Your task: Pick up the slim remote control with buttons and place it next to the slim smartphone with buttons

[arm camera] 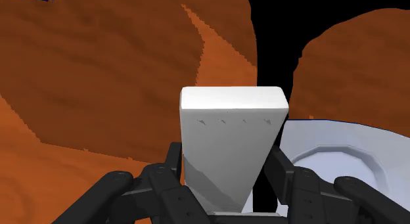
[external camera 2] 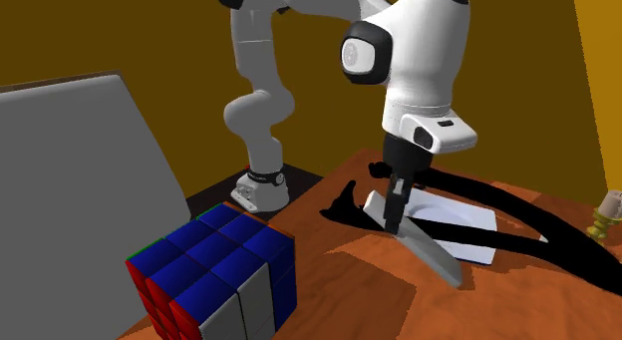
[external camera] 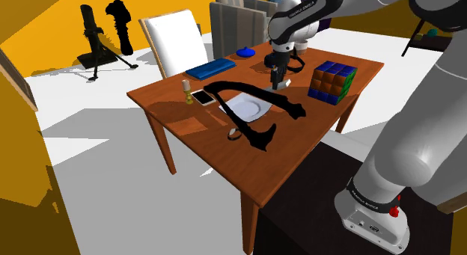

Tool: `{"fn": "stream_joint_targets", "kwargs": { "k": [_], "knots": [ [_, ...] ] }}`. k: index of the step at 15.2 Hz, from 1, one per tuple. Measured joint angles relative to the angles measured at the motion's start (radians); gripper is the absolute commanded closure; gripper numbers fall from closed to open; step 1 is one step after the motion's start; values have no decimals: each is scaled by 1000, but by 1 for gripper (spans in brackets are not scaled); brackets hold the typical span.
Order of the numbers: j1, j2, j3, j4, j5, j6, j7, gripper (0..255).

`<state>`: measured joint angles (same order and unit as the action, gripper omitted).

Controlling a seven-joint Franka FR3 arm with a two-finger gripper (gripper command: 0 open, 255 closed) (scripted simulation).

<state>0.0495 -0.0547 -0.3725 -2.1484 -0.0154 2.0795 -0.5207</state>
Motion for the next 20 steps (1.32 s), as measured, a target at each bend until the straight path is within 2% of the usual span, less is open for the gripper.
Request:
{"fn": "stream_joint_targets", "kwargs": {
  "k": [8,14,20],
  "knots": [
    [41,241,47,287,90,-59,52,255],
    [33,272,42,277,98,2,46,255],
    [13,303,59,248,5,114,39,255]
  ]
}}
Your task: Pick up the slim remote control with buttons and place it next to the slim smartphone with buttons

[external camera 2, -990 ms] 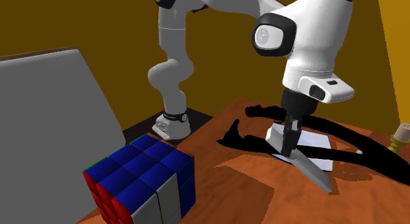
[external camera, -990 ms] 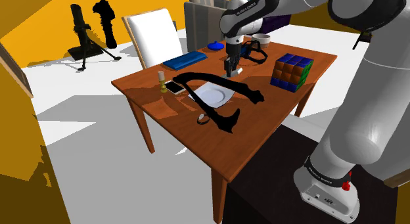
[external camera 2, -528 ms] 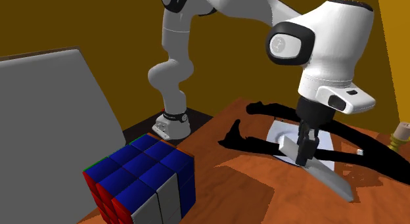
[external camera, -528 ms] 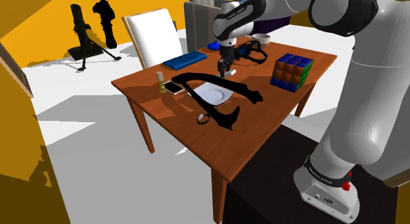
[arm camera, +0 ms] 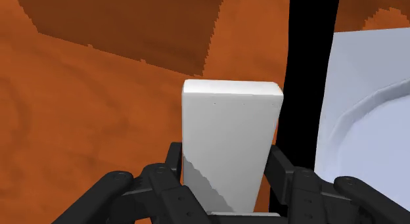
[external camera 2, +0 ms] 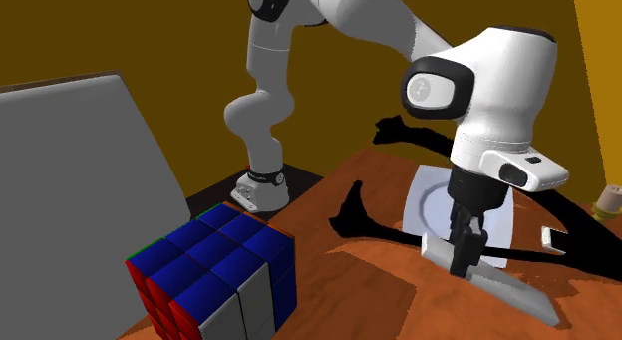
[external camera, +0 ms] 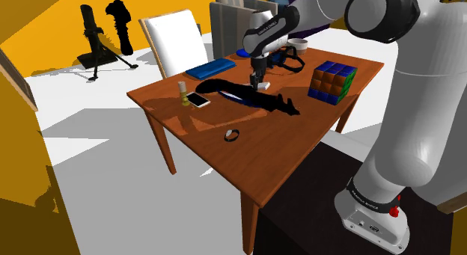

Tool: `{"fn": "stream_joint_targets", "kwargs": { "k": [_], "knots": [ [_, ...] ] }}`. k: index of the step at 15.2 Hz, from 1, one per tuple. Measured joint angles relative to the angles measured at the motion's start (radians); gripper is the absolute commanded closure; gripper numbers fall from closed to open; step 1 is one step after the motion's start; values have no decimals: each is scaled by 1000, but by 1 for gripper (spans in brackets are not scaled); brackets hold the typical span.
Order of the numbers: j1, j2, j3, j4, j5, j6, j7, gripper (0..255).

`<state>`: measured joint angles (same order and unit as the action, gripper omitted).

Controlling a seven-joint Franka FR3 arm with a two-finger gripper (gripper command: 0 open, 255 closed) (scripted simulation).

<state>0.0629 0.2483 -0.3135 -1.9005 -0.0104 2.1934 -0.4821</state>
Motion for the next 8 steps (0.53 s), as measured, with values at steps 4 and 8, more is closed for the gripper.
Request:
{"fn": "stream_joint_targets", "kwargs": {
  "k": [4,8],
  "knots": [
    [-28,27,35,-19,86,15,-2,255],
    [-30,26,36,-16,106,4,2,255]
  ]
}}
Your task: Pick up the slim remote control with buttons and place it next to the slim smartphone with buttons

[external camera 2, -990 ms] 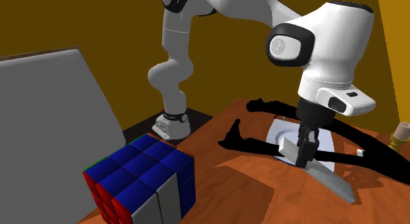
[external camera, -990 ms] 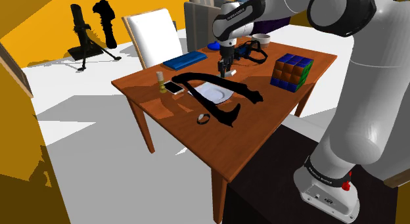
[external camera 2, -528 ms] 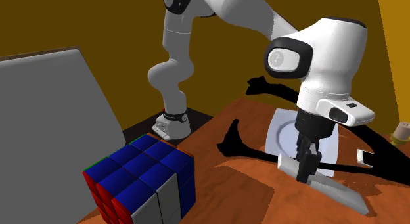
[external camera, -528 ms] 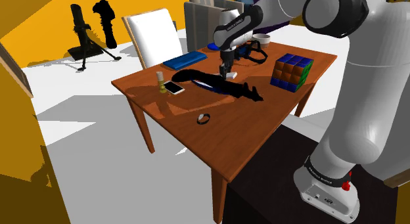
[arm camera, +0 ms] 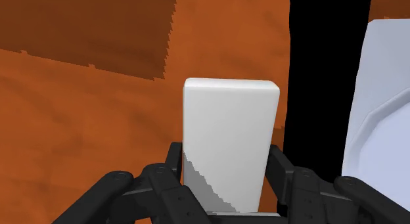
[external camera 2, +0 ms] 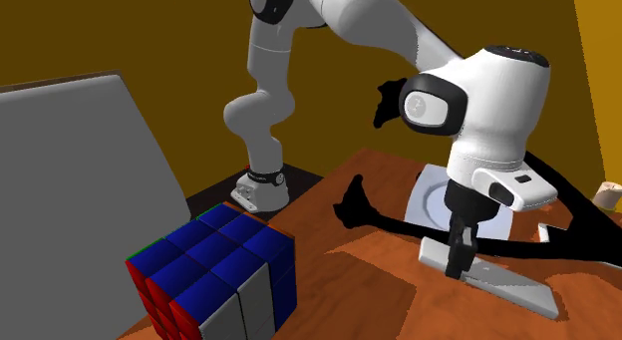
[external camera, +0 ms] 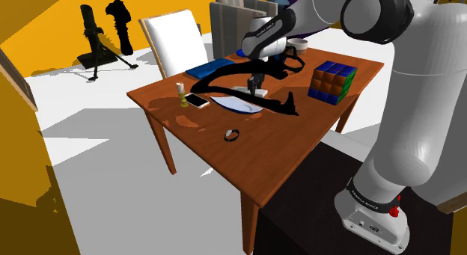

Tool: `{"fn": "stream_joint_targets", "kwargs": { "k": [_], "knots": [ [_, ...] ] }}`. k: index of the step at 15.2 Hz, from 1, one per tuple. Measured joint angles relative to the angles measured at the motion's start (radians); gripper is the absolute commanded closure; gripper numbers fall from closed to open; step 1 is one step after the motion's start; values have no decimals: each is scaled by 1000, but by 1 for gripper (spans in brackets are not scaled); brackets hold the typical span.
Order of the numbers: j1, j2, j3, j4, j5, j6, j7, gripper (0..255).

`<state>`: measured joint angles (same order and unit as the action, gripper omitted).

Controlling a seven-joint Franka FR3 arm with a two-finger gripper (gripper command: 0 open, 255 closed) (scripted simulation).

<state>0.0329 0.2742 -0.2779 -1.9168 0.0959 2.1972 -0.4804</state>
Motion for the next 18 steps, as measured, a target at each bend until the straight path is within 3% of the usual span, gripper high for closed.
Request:
{"fn": "stream_joint_targets", "kwargs": {
  "k": [1,2,7,12,18],
  "knots": [
    [2,-2,1,-5,1,-2,1,255],
    [4,-6,2,-10,1,1,2,0],
    [12,-19,5,-48,-1,17,7,0],
    [17,-36,7,30,-11,-97,15,0],
    [15,-47,4,41,-15,-121,14,0]
  ]
}}
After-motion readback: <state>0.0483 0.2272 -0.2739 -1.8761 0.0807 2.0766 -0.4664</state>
